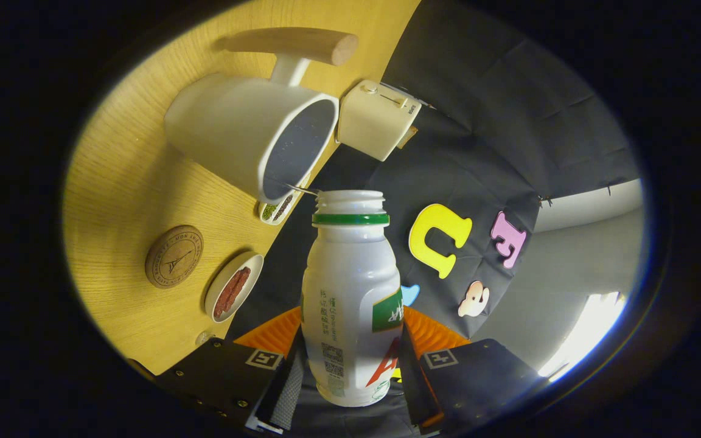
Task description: Take the bottle from table, then pour the juice into the cup, finally place the bottle on the coaster
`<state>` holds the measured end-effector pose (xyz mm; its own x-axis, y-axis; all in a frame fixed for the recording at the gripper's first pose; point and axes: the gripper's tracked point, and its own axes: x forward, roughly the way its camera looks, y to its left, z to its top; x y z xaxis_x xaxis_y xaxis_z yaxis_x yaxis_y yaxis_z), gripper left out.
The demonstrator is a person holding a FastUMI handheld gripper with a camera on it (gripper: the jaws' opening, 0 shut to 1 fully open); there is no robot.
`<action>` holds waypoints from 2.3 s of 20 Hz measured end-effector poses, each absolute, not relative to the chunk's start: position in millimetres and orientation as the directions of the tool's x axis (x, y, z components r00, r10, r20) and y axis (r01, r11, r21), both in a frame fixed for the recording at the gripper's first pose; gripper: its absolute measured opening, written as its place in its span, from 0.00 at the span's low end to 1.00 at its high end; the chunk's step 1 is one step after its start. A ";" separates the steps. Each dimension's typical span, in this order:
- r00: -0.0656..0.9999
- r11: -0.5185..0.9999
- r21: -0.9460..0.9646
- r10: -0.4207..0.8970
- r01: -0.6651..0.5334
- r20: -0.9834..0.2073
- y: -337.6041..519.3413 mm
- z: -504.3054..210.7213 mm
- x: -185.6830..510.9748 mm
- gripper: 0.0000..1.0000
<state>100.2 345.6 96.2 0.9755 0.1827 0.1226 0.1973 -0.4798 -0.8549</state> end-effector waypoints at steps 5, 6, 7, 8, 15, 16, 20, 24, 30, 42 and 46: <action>0.972 -0.506 -0.838 0.202 0.206 0.117 353.6 88.7 98.6 0.69; 0.973 -0.504 -0.840 0.203 0.202 0.112 354.6 86.4 97.9 0.69; 0.974 -0.503 -0.841 0.202 0.197 0.107 354.6 84.6 97.7 0.69; 0.974 -0.506 -0.840 0.203 0.197 0.106 355.9 83.7 97.7 0.69; 0.966 -0.523 -0.820 0.221 0.232 0.132 360.5 83.0 93.6 0.69; 0.966 -0.517 -0.824 0.224 0.232 0.132 362.0 82.7 93.3 0.69; 0.968 -0.491 -0.843 0.220 0.219 0.124 362.3 83.2 92.9 0.69; 0.974 -0.413 -0.894 0.203 0.175 0.096 359.6 80.8 95.1 0.69; 0.986 -0.236 -0.969 0.166 0.069 0.030 346.3 69.2 95.9 0.69; 0.987 0.230 -0.963 0.112 -0.138 -0.114 324.3 56.9 105.4 0.70; 0.976 0.371 -0.903 0.123 -0.216 -0.182 321.7 50.5 106.6 0.70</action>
<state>106.6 321.7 50.5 0.9755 0.1231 -0.1823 -0.2156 0.3706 -0.9035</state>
